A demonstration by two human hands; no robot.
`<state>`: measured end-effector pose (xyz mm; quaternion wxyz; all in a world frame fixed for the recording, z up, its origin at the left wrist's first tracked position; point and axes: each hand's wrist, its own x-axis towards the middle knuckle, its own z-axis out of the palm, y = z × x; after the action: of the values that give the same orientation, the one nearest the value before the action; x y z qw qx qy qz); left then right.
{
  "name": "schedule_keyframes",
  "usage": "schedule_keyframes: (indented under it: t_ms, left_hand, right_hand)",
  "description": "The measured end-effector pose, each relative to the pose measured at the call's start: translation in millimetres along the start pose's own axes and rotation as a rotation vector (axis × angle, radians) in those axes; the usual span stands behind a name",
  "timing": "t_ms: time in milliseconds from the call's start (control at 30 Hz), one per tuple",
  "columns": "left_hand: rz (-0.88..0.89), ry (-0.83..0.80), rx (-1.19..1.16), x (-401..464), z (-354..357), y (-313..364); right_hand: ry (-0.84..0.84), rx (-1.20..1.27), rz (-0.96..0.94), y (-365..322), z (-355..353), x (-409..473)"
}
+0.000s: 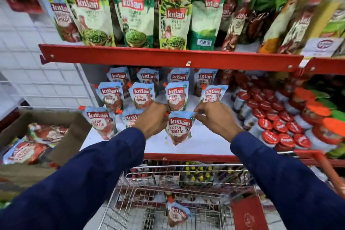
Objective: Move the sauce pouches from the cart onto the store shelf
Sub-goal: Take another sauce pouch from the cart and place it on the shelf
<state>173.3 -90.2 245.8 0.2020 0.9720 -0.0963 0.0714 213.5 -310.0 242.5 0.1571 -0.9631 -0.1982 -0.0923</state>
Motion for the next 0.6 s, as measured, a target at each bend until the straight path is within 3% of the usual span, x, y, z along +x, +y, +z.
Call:
schedule_keyframes:
  t_ms: [300,600]
  left_hand:
    - [-0.098,-0.075,0.001,28,17,-10]
    - [-0.085,-0.143,0.024,37,20,-8]
  right_hand:
    - [-0.042,0.015,0.022,17,27,30]
    - [-0.141,0.058,0.029,24,30,38]
